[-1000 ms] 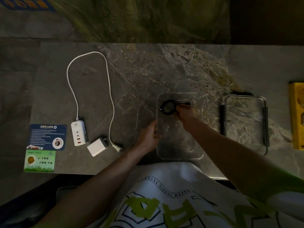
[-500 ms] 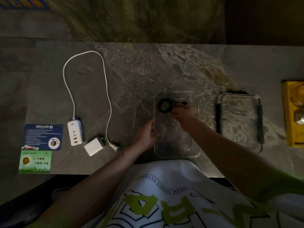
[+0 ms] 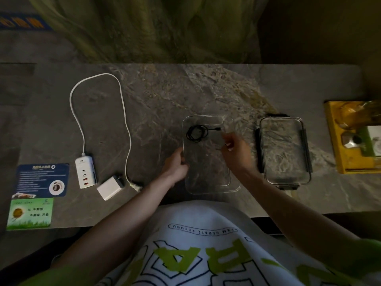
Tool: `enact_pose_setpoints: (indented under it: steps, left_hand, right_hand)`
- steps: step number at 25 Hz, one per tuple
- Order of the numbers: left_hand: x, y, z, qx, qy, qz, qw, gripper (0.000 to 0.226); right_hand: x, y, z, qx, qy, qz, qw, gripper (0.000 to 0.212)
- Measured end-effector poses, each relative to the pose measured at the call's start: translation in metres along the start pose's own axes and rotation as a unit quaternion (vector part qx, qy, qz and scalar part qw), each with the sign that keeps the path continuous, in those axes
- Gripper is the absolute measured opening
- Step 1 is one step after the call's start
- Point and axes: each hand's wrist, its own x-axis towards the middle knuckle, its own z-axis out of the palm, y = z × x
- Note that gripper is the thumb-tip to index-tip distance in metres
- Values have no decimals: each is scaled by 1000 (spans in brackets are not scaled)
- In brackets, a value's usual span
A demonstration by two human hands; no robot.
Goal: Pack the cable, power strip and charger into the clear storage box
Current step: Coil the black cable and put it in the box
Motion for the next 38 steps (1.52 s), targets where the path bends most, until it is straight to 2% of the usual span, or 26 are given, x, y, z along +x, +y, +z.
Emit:
enact_pose_setpoints:
  steps: [2, 3, 6, 8, 9, 11, 12, 15, 17, 19, 20, 22, 24, 26, 29, 31, 38]
  left_hand:
    - [-2, -1, 2, -22, 7, 1, 1000, 51]
    - [-2, -2, 3, -35, 11, 1, 999, 51]
    - [-5, -2, 6, -54, 42, -2, 998, 50]
    - [-7, -5, 7, -79, 60, -14, 995, 47]
    - [-8, -8, 6, -93, 69, -17, 993, 43]
    - [-9, -14, 5, -121, 81, -29, 989, 37]
    - [-9, -17, 4, -139, 80, -41, 986, 38]
    - [-21, -26, 1, -178, 31, -74, 981, 48]
    - [-31, -35, -3, -160, -36, -98, 982, 48]
    - [-35, -45, -12, -142, -61, -113, 981, 46]
    - [-34, -49, -18, -153, -35, -114, 981, 53]
    - [-24, -54, -34, -145, 77, -97, 982, 70]
    - [-14, -52, -51, -78, 167, -47, 982, 66]
    - [-2, -45, -60, -50, 176, -6, 983, 56]
    - [7, -35, -64, -35, 170, 23, 985, 41]
    - [11, -36, -63, -26, 183, 37, 982, 34]
    - [1, -62, -58, -9, 201, 27, 979, 13]
  right_hand:
    - [-19, 14, -10, -94, 21, -48, 994, 38]
    - [-28, 22, -13, -128, 7, -42, 991, 44]
    - [-51, 41, -17, -174, -61, 40, 982, 56]
    - [-58, 48, -16, -188, -109, 116, 969, 56]
    - [-60, 48, -14, -149, -132, 172, 965, 51]
    - [-58, 43, -11, 11, -156, 282, 947, 31]
    - [-56, 42, -11, 69, -143, 302, 940, 23]
    - [-41, 41, -13, 165, -46, 286, 943, 13]
    - [-27, 43, -12, 143, 17, 268, 952, 22]
    - [-19, 45, -11, 155, 51, 271, 949, 29]
    - [-17, 45, -10, 182, 61, 269, 944, 31]
    - [-21, 44, -7, 205, 75, 255, 942, 31]
    - [-31, 44, -7, 201, 80, 242, 946, 32]
    - [-41, 46, -5, 204, 46, 250, 945, 34]
    - [-56, 44, -2, 214, -72, 269, 936, 21]
    - [-62, 42, -2, 199, -96, 263, 939, 21]
    - [-26, 34, -14, 137, 13, 210, 968, 22]
